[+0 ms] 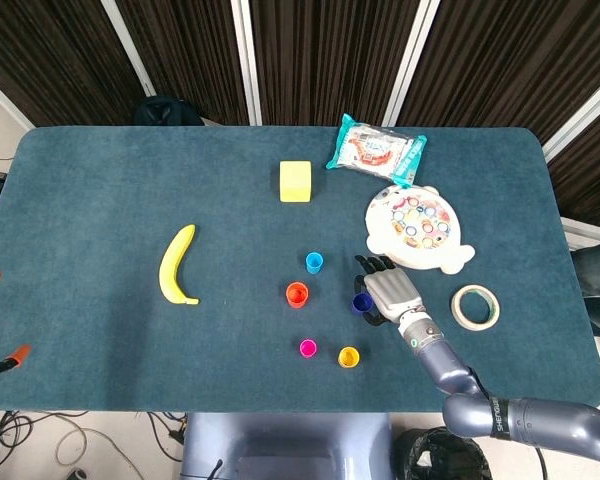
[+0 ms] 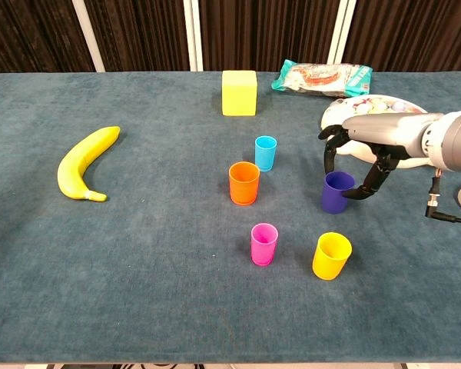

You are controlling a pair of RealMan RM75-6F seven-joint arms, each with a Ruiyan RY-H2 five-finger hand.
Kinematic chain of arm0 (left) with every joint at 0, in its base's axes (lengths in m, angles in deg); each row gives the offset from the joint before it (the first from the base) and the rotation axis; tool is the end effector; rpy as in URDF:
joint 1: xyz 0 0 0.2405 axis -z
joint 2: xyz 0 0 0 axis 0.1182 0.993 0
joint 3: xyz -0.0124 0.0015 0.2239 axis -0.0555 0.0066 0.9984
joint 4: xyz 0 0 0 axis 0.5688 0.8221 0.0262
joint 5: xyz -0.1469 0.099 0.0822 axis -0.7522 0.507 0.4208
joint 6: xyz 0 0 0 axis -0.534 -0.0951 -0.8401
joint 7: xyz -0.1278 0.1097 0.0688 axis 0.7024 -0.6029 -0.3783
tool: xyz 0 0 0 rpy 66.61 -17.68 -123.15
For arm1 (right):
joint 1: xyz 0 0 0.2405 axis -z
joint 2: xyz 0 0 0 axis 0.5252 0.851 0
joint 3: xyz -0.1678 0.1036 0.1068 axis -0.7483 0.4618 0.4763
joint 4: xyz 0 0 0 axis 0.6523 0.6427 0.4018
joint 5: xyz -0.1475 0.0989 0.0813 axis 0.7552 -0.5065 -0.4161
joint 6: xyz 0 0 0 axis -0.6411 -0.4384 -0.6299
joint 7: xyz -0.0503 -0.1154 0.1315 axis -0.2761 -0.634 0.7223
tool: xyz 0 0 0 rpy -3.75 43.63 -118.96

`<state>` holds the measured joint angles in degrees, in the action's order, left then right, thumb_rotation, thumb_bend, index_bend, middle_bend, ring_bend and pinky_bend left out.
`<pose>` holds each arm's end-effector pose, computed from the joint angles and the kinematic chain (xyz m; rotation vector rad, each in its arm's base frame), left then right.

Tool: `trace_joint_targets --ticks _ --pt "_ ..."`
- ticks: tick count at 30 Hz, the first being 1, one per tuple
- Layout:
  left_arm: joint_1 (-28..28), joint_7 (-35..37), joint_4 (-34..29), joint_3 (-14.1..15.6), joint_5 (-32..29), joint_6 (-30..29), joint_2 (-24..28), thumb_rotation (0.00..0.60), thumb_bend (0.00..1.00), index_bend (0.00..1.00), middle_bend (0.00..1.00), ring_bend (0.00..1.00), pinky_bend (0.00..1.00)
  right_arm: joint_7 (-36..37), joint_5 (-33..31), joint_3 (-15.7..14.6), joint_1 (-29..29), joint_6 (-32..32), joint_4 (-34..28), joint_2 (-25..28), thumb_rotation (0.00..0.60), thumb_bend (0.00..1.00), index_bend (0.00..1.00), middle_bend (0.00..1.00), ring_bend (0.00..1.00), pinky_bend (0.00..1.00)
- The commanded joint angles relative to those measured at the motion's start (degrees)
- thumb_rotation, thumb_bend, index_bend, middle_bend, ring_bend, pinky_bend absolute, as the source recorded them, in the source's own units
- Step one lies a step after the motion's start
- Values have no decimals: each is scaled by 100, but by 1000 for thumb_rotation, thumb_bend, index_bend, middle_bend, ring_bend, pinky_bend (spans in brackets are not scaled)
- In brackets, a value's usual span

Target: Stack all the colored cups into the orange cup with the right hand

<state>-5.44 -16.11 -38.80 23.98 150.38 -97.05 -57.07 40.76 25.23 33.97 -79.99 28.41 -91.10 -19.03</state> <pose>-0.2632 0.2002 0.1850 -1.3011 -0.8026 -0.8332 -0.1295 -0.3451 -0.0120 1.9062 -1.1054 0.6806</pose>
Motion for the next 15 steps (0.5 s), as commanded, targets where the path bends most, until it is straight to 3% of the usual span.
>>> trace_joint_targets --ticks 1,8,15 --pt "2 1 2 -1 -4 3 -2 600 0 0 0 0 37 19 -18 13 -2 -40 12 -39 600 425 495 0 71 42" --pt "-3 21 4 -12 -15 -10 5 600 0 0 0 0 38 49 -37 51 -20 -85 -28 -17 600 428 515 0 73 42" --pt "-10 38 5 -21 -25 -26 9 600 0 0 0 0 37 58 25 338 -143 -157 -476 409 600 427 516 0 73 42"
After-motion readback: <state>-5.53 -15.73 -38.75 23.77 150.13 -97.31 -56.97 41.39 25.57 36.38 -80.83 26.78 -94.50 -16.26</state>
